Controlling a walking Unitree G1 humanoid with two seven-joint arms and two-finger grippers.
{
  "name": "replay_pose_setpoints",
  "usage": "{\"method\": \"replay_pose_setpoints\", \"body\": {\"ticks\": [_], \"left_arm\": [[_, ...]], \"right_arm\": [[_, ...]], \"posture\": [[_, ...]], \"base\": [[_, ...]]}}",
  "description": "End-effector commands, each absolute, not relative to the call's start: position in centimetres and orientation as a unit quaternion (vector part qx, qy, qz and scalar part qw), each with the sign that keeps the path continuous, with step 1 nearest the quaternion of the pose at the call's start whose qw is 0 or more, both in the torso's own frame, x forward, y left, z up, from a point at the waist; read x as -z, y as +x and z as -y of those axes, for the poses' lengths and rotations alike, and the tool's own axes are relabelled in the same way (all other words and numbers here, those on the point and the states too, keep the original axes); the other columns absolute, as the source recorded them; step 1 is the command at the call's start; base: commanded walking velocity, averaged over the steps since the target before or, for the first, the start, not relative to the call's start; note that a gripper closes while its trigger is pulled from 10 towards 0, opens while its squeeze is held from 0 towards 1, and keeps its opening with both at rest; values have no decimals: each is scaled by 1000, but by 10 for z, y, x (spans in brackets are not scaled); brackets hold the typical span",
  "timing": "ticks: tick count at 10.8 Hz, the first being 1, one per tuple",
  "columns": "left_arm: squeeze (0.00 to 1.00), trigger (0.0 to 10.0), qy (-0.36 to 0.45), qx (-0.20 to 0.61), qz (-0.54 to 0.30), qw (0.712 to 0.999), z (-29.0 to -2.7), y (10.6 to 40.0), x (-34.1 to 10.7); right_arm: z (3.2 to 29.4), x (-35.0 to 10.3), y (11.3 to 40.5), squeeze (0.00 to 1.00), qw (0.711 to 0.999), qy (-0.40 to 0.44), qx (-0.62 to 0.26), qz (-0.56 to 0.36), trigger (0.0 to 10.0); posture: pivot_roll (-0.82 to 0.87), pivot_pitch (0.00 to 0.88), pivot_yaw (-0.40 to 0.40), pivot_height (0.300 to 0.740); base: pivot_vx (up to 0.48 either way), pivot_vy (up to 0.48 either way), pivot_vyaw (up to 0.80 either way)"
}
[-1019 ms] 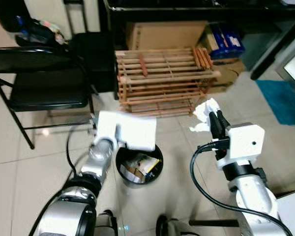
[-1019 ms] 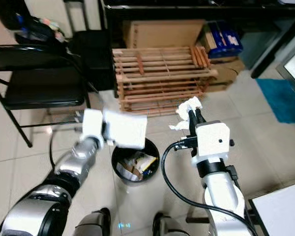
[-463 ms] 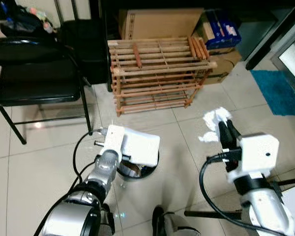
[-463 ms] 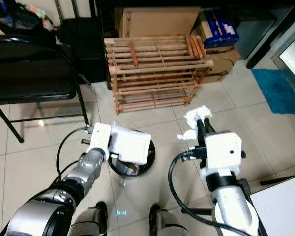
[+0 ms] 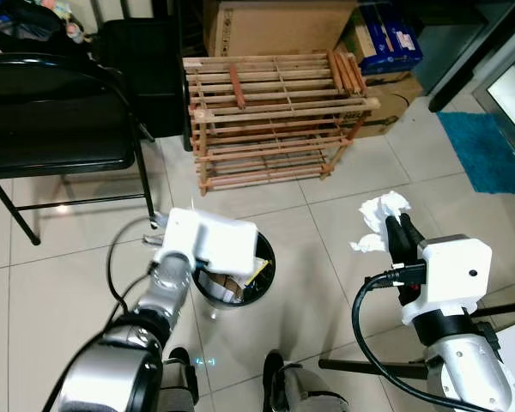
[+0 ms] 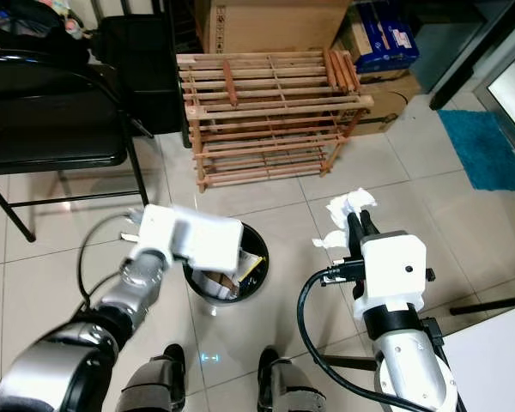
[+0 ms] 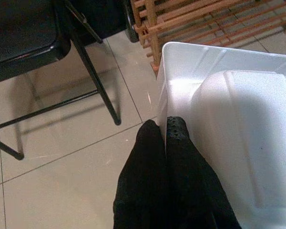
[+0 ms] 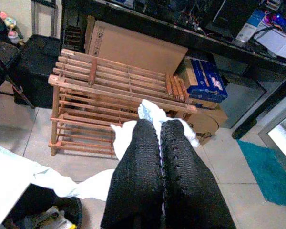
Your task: Picking trash to rubbish bin
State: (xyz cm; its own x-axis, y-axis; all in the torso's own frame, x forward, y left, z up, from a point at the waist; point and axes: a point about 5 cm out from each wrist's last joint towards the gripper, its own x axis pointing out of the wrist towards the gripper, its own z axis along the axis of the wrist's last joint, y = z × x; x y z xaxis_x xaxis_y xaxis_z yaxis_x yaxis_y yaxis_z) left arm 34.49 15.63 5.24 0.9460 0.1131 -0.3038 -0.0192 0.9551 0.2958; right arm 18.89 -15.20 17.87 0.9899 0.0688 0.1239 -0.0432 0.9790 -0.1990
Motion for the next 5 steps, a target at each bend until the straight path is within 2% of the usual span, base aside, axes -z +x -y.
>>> {"method": "replay_pose_setpoints", "body": {"ticks": [1, 3, 4, 5], "left_arm": [[0, 0, 144, -33, -166, 975, -150, 342, -48], [0, 118, 141, -37, -150, 978, -148, 346, -54], [0, 1137, 142, -37, -141, 979, -148, 348, -57], [247, 2824, 143, -41, -134, 980, -148, 349, -60]], "right_arm": [[159, -181, 184, 0, 992, -108, -14, 62, 10000], [159, -181, 183, 0, 992, -110, -11, 59, 10000], [159, -181, 182, 0, 992, -110, -10, 57, 10000], [160, -181, 182, 0, 992, -110, -9, 56, 10000]], "posture": [[-123, 322, -150, 740], [-128, 325, -149, 740], [-132, 327, -148, 740], [-134, 328, -147, 740]], "base": [[0, 0, 0], [0, 0, 0], [0, 0, 0], [0, 0, 0]]}}
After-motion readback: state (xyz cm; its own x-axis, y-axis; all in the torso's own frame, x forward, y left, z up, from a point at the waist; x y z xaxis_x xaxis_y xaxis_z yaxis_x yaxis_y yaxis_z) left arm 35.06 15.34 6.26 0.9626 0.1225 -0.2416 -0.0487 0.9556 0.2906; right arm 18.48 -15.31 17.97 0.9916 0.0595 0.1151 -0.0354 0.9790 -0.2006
